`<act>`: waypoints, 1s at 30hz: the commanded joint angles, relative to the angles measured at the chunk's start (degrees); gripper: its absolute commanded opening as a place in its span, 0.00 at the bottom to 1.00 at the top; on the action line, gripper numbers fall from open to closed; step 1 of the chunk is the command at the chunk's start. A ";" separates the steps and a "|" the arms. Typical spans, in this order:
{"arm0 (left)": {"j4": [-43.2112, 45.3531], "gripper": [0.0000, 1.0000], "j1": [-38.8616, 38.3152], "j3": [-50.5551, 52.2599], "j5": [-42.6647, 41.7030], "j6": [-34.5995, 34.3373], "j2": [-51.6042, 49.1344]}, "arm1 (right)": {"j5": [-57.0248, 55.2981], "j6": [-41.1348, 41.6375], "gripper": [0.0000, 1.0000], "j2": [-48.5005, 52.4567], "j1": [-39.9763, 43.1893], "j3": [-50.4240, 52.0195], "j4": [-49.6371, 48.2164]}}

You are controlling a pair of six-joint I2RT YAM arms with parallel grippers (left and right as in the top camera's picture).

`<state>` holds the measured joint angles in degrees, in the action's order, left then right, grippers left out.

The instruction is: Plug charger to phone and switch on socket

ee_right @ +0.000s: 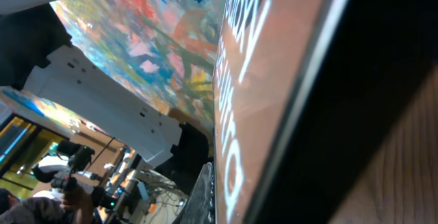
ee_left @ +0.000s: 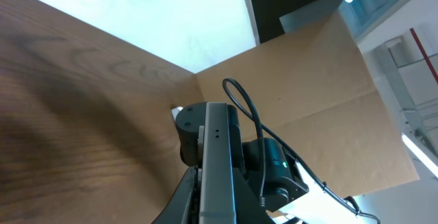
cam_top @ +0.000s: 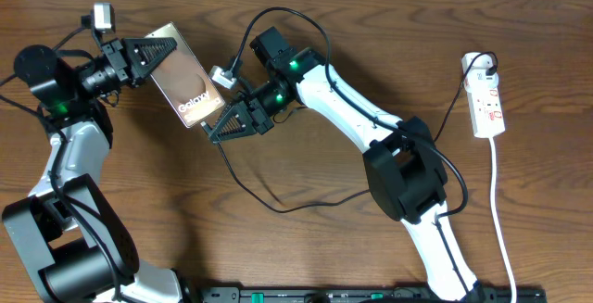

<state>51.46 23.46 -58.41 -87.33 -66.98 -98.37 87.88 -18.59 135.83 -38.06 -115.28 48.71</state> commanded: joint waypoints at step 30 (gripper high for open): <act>0.50 0.08 0.24 0.11 -0.31 0.26 -0.11 | 1.64 0.37 0.01 -0.31 0.96 0.04 0.92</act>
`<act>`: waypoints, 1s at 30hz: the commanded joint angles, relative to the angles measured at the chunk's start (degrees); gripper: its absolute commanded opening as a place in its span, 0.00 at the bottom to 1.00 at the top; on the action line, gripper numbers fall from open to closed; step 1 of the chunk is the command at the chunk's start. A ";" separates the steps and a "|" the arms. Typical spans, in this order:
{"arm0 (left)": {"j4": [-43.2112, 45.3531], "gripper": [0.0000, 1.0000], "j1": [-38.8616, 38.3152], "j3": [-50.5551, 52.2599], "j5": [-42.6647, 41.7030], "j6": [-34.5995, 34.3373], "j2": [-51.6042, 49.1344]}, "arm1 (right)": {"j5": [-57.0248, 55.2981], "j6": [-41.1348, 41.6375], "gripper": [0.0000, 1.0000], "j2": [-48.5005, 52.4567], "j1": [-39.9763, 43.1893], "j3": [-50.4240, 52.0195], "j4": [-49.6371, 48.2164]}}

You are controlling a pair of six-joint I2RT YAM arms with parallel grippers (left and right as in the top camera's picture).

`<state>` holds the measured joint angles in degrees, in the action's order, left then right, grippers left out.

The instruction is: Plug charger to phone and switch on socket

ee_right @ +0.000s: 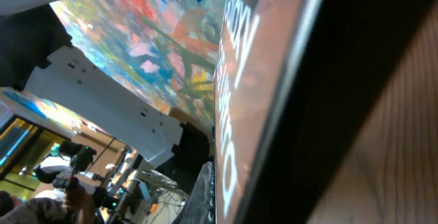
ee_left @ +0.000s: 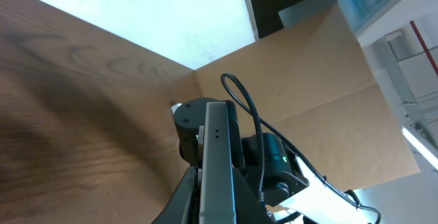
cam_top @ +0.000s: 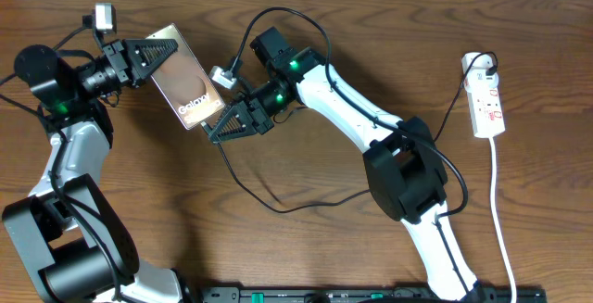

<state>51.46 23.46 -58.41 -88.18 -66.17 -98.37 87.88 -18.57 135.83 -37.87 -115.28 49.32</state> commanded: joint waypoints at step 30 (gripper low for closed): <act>0.52 0.07 0.42 0.11 -1.20 -1.16 -0.11 | 0.76 0.35 0.01 -0.31 1.25 0.04 0.42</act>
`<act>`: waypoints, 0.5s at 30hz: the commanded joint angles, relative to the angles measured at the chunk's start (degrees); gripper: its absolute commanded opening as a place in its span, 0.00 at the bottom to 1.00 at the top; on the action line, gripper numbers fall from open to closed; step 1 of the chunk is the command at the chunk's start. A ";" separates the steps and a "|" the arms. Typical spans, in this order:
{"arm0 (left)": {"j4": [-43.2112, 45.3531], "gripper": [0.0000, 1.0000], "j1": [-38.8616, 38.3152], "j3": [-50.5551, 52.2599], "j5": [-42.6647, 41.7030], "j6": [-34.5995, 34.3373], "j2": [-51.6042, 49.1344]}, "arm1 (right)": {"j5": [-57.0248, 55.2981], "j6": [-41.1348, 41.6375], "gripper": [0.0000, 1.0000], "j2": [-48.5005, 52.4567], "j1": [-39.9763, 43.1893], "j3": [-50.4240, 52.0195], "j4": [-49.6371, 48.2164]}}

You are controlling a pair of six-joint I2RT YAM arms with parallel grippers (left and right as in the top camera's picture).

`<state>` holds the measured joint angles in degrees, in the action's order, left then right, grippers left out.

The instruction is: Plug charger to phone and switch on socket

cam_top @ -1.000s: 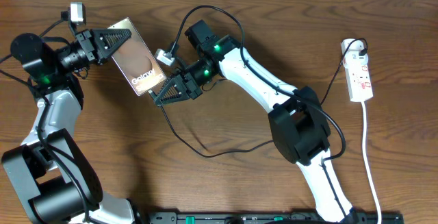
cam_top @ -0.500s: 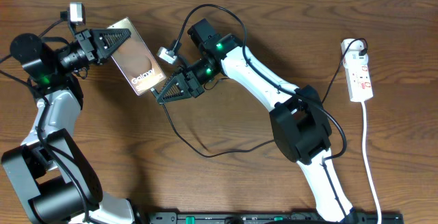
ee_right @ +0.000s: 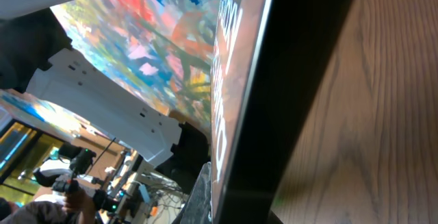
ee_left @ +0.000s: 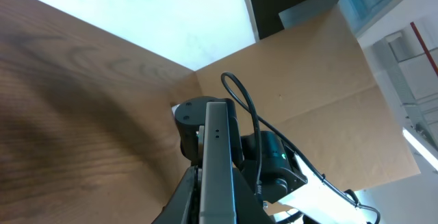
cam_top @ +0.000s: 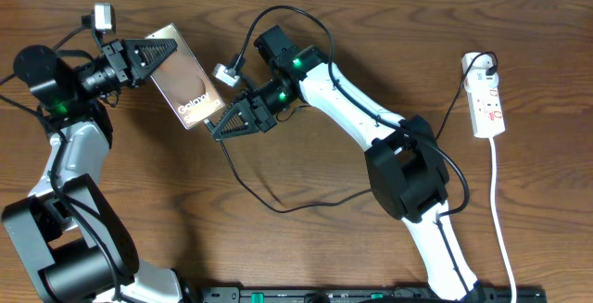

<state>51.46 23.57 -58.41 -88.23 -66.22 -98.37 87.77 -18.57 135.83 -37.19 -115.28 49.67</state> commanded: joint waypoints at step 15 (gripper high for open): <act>0.50 0.07 0.28 0.11 -1.16 -1.09 -0.11 | 0.87 0.33 0.01 -0.31 1.27 0.04 0.70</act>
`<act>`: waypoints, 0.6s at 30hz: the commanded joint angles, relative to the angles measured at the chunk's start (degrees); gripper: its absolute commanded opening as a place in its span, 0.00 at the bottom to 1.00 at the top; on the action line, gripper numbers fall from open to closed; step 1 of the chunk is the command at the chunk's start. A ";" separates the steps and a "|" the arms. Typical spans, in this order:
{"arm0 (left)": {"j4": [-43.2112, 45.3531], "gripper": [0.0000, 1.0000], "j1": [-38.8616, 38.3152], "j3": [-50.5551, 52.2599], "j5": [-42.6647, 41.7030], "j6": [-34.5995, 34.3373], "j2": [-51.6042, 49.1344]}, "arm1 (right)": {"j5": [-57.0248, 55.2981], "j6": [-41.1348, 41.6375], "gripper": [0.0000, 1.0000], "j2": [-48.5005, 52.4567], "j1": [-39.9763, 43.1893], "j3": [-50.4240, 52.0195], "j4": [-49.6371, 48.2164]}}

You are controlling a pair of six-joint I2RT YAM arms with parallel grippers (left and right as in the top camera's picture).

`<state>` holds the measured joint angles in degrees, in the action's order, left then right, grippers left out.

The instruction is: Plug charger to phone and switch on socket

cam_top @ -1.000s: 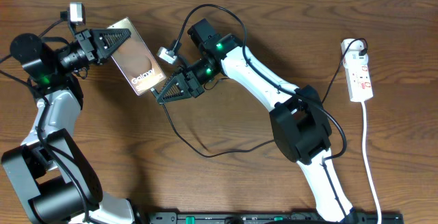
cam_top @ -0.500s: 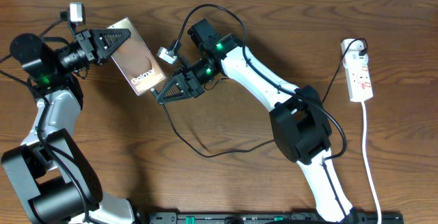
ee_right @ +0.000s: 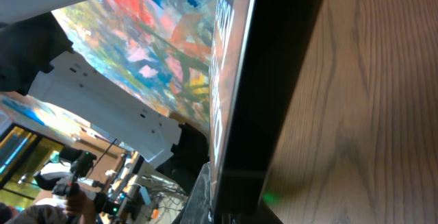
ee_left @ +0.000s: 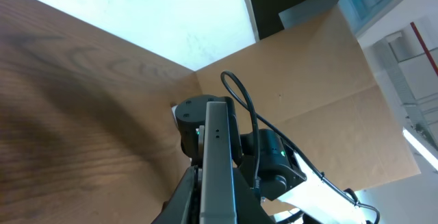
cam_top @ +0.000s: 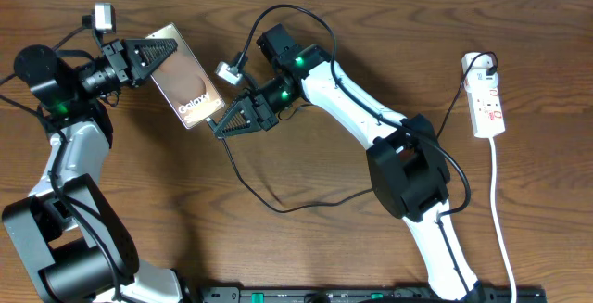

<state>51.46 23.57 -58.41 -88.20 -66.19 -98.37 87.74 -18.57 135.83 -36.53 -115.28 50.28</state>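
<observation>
A pink-gold Galaxy phone point(cam_top: 185, 81) is held tilted above the table, with my left gripper point(cam_top: 163, 55) shut on its upper end. In the left wrist view its thin edge point(ee_left: 217, 155) runs up between the fingers. My right gripper point(cam_top: 216, 129) sits at the phone's lower end, fingers together on the plug end of the black charger cable point(cam_top: 278, 208). In the right wrist view the phone's dark edge point(ee_right: 274, 80) fills the middle; the plug itself is hidden. The white socket strip point(cam_top: 488, 104) lies far right.
The black cable loops across the wooden table point(cam_top: 306, 257) to a white adapter point(cam_top: 477, 62) at the top of the socket strip. The strip's white lead point(cam_top: 505, 238) runs down the right side. The arm bases stand at the front edge.
My right gripper has shifted slightly up and to the right along the phone's lower end. In its view more wood shows to the right of the phone's edge. The left gripper has not moved.
All along, my left gripper held the phone tilted and the right gripper held the cable end at its lower end. From one moment to the following one the right gripper stood a little further right, and the phone's edge filled less of its view.
</observation>
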 commanded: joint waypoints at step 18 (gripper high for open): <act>0.52 0.07 0.17 0.11 -1.81 0.15 -0.11 | 1.73 0.59 0.01 -0.31 0.61 0.04 -0.31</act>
<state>51.46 23.57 -58.41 -88.25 -66.13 -98.37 87.85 -18.55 135.83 -36.53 -115.28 50.11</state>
